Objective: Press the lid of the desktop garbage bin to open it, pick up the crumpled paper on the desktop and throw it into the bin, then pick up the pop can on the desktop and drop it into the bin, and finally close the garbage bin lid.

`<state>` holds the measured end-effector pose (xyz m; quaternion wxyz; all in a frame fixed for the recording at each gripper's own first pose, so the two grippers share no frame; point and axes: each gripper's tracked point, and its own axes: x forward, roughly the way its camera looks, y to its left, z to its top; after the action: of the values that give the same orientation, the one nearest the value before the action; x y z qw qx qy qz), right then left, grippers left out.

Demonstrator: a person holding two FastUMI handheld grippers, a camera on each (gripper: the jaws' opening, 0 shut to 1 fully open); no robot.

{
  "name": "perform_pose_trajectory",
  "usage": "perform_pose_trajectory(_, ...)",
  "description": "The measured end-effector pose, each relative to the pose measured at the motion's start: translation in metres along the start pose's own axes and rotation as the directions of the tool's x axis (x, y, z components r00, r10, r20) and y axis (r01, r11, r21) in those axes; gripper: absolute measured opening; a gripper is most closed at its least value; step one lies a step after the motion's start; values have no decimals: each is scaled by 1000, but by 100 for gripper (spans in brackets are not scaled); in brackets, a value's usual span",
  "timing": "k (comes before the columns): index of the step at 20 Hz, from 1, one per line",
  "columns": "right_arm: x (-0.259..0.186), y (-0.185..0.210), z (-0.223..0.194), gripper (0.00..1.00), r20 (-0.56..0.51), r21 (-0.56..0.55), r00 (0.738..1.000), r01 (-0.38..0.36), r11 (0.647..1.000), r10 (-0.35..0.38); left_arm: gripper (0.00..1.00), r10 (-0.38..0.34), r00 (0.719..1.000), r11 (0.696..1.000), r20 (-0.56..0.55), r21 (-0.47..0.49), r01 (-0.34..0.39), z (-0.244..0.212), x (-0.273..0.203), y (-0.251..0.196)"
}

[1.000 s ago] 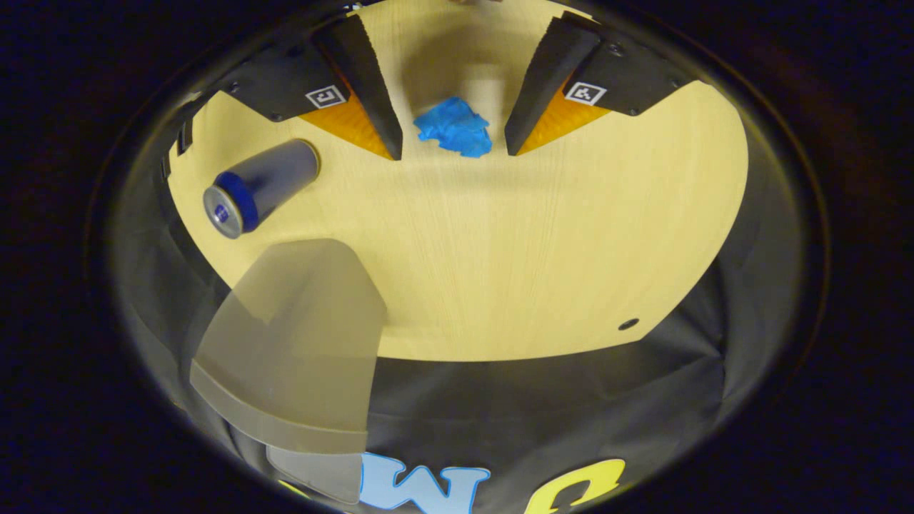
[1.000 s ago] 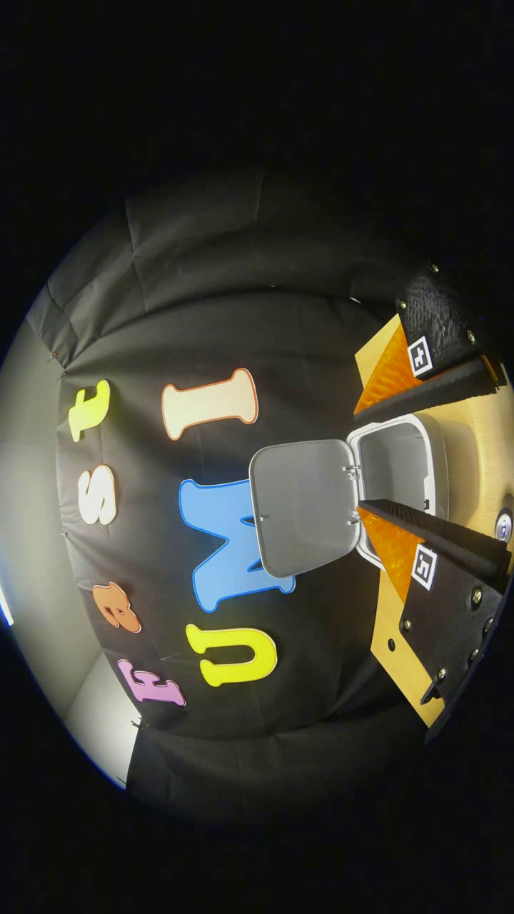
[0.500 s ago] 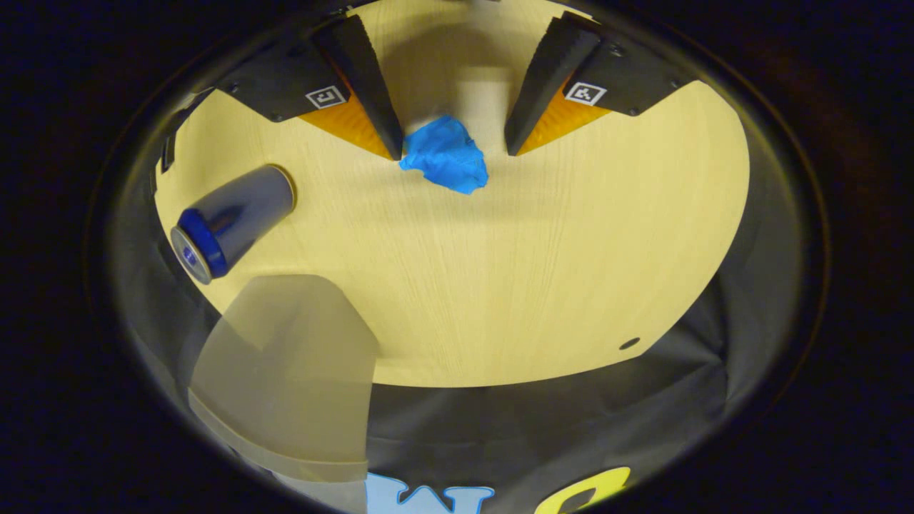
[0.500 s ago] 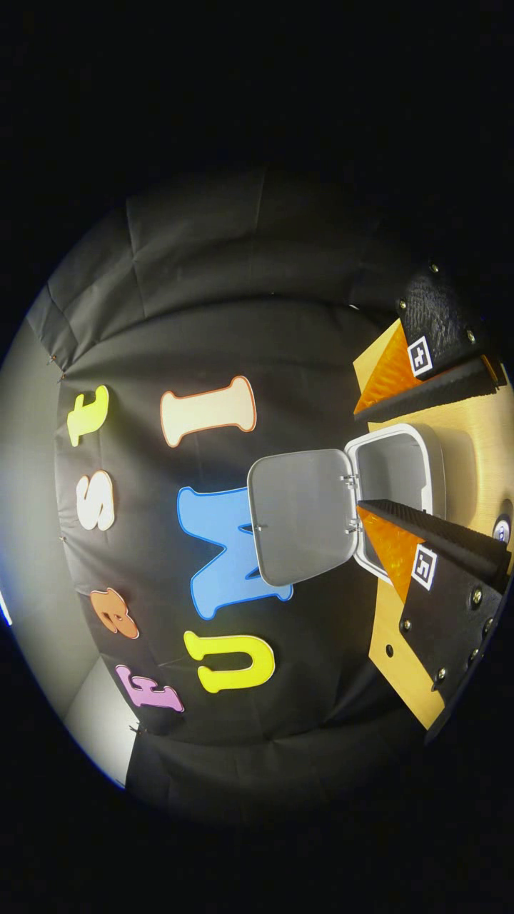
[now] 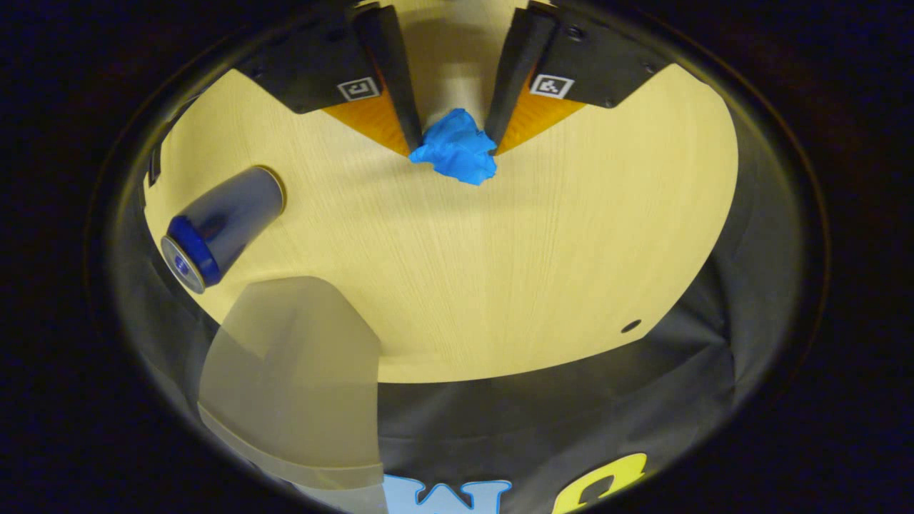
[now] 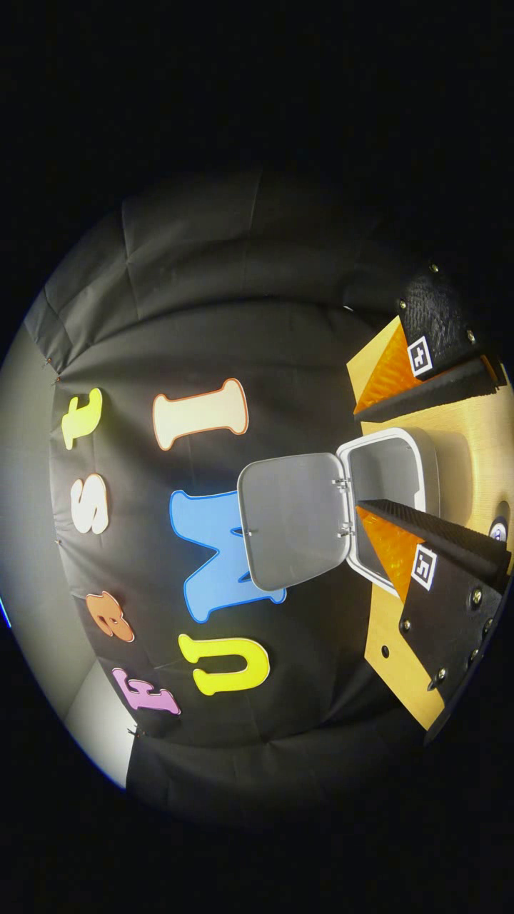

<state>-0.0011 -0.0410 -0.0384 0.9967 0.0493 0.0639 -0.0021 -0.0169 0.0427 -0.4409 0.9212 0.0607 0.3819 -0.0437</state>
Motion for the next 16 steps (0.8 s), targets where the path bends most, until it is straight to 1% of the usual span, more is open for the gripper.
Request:
perform_pose_trajectory(1, 0, -1, -2, 71, -2, -1, 1000, 0, 1000, 0, 51, 0, 1000, 1000, 3, 6, 0, 2, 1, 1)
perform_pose_trajectory(2, 1, -1, -2, 71, -4, -2, 1000, 0, 1000, 0, 49, -1, 1000, 1000, -1, 10, 1, 2, 1, 1)
perform_pose_trajectory(5, 1, -2, -3, 71, -5, -4, 1000, 0, 1000, 0, 50, 5, 1000, 1000, 28, 22, -6, 11, -2, 3)
perform_pose_trajectory(8, 4, -3, -3, 71, -5, 2, 1000, 1, 1000, -1, 48, 10, 997, 999, 74, 29, -12, 34, -16, 7)
perform_pose_trajectory(10, 4, -2, -6, 71, -7, 8, 1000, -4, 1000, 4, 49, 10, 992, 999, 123, 33, -15, 61, -30, 12)
perform_pose_trajectory(11, 5, -1, -8, 71, -9, 10, 1000, -6, 1000, 6, 48, 10, 989, 999, 150, 36, -15, 78, -38, 14)
perform_pose_trajectory(12, 5, -1, -9, 71, -11, 13, 1000, -8, 1000, 8, 50, 7, 985, 999, 174, 40, -14, 95, -46, 15)
perform_pose_trajectory(15, 5, 1, -14, 71, -15, 25, 1000, -14, 1000, 14, 46, -14, 967, 999, 255, 49, 2, 149, -73, 11)
perform_pose_trajectory(16, 4, 2, -14, 76, -17, 30, 1000, -15, 999, 16, 48, -23, 959, 998, 282, 55, 8, 167, -84, 8)
